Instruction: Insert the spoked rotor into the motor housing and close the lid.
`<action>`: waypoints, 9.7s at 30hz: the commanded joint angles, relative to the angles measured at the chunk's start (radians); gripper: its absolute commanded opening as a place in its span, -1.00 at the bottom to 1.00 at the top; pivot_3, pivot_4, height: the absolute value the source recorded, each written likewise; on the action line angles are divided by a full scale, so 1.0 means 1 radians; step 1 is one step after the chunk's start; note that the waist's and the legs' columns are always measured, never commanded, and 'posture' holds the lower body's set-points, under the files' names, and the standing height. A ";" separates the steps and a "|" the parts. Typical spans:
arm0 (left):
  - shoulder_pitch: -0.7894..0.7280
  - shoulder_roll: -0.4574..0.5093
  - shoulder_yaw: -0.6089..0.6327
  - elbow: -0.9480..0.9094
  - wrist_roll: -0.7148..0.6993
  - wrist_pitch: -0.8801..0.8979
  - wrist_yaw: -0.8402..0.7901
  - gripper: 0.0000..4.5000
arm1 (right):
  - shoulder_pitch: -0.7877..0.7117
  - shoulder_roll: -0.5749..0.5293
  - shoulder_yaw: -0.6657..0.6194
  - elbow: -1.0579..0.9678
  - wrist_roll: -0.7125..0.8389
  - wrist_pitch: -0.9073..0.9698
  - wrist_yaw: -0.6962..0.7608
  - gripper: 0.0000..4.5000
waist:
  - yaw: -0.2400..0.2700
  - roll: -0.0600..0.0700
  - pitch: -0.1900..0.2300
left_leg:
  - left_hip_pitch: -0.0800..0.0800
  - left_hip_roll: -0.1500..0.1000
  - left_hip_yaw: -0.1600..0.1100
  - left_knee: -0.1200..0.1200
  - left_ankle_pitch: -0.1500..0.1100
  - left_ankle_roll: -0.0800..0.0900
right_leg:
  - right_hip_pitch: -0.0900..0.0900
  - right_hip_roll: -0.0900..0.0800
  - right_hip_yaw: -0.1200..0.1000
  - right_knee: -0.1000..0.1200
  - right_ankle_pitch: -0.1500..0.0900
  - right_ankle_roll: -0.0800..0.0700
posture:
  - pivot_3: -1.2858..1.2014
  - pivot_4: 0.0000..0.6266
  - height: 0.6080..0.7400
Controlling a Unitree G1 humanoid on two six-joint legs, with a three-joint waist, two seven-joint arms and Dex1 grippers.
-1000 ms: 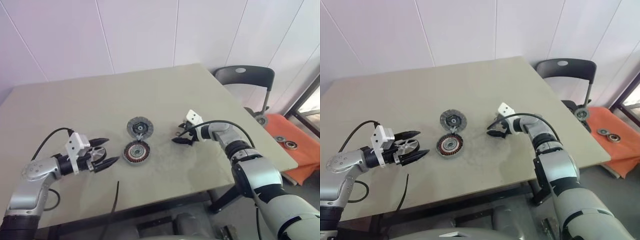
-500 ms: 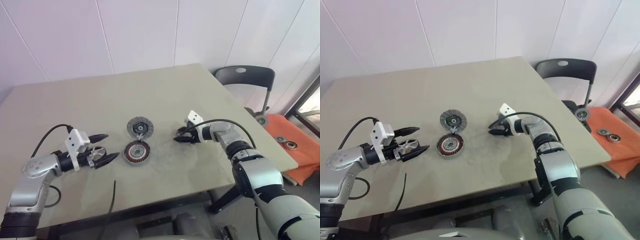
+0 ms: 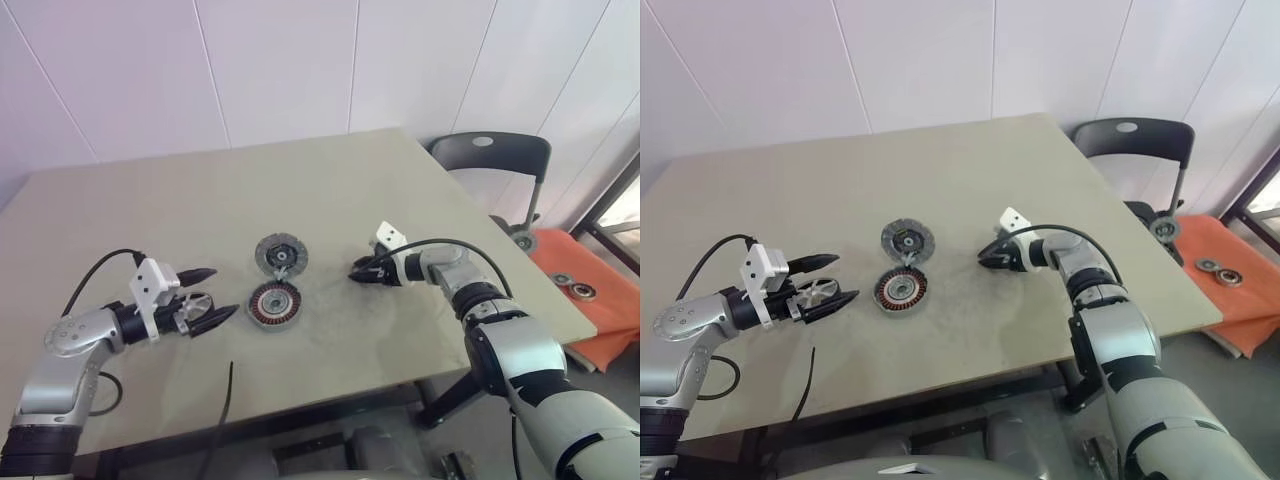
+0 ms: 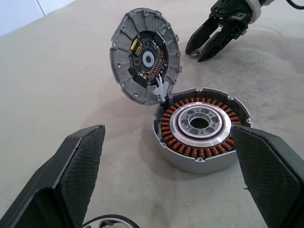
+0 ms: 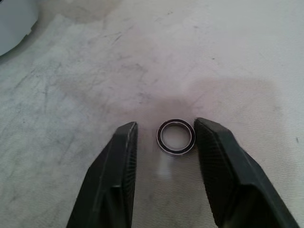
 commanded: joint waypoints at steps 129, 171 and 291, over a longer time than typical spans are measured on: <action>0.174 0.057 0.041 -0.137 0.038 -0.056 -0.021 1.00 | -0.089 0.339 0.150 -0.134 0.050 0.113 0.245 -0.71 | 0.000 -0.001 0.000 | -0.002 0.000 -0.001 -0.002 0.000 0.000 | -0.003 0.000 -0.001 -0.001 -0.001 0.002 | 0.03 -1.00 1.00; 0.169 0.048 0.032 -0.135 0.040 -0.056 -0.012 1.00 | -0.071 0.304 0.155 -0.109 0.011 0.103 0.206 0.05 | 0.000 -0.001 0.000 | -0.001 0.000 -0.001 -0.003 0.000 0.000 | -0.002 0.000 -0.001 -0.002 -0.002 0.002 | 0.03 -1.00 1.00; 0.157 0.014 -0.007 -0.110 0.057 -0.072 0.014 1.00 | -0.039 0.310 0.130 -0.129 0.048 0.052 0.097 -0.99 | 0.000 -0.004 -0.002 | 0.001 0.000 -0.001 -0.005 0.000 0.000 | -0.001 0.000 -0.001 -0.003 -0.003 0.000 | 0.03 -1.00 1.00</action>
